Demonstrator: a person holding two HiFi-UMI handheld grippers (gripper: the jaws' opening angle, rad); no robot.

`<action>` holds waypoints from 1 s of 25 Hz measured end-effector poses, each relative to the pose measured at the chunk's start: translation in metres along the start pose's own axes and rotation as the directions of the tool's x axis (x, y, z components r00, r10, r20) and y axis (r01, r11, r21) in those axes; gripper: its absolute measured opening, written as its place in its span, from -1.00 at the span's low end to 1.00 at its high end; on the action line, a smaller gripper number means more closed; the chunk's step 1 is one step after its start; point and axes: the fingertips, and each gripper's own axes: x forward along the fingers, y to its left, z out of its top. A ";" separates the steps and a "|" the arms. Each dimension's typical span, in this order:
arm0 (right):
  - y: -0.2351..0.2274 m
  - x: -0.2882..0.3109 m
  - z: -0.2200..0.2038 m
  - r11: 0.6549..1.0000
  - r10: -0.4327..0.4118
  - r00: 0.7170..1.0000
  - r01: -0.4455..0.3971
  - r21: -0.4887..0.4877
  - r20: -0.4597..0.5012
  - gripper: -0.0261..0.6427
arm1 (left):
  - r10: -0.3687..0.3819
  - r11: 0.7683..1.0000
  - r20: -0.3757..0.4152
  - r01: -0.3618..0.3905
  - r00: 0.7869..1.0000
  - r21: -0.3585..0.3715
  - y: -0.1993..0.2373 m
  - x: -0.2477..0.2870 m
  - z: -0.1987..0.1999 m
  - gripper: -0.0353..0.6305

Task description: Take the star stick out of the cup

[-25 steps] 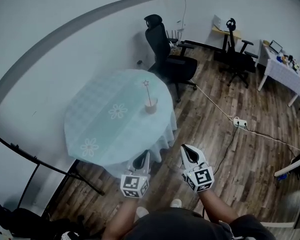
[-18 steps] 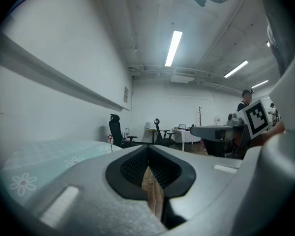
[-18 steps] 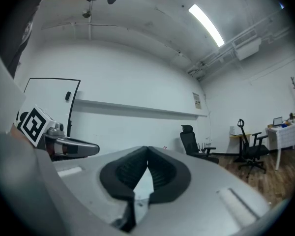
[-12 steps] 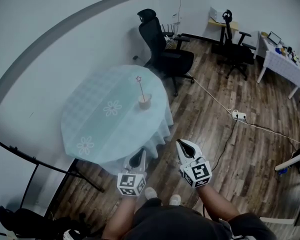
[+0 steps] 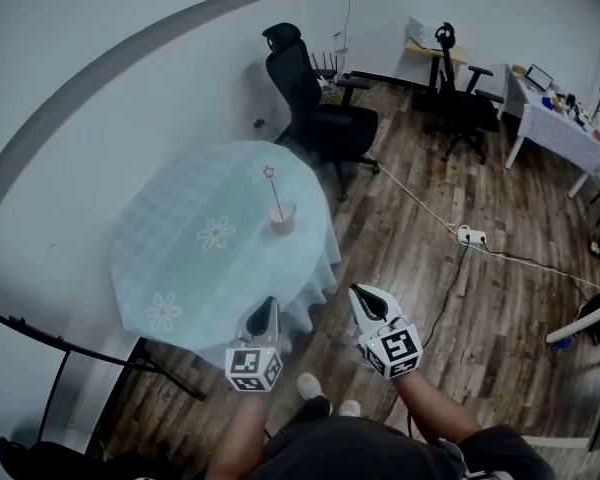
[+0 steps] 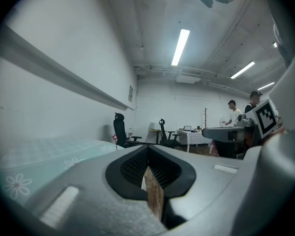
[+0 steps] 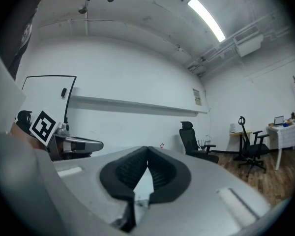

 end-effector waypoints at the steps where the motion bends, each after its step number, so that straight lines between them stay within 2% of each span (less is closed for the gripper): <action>1: -0.002 0.006 -0.001 1.000 0.000 1.000 0.000 -0.001 -0.005 -0.91 | 0.003 1.000 0.000 -0.003 1.000 -0.004 0.005 0.005 0.000 -0.88; 11: -0.016 0.088 0.004 1.000 -0.007 1.000 0.007 -0.003 -0.014 -0.91 | -0.020 0.999 -0.020 0.020 1.000 -0.025 0.058 0.061 0.001 -0.88; 17: -0.013 0.132 0.008 1.000 -0.018 1.000 0.018 -0.005 -0.014 -0.91 | -0.056 0.998 0.003 0.056 0.998 0.005 0.094 0.096 0.020 -0.88; 25: -0.003 0.173 0.004 1.000 -0.028 0.999 0.028 -0.014 -0.029 -0.91 | -0.107 0.994 0.001 0.107 0.994 0.010 0.121 0.119 0.016 -0.88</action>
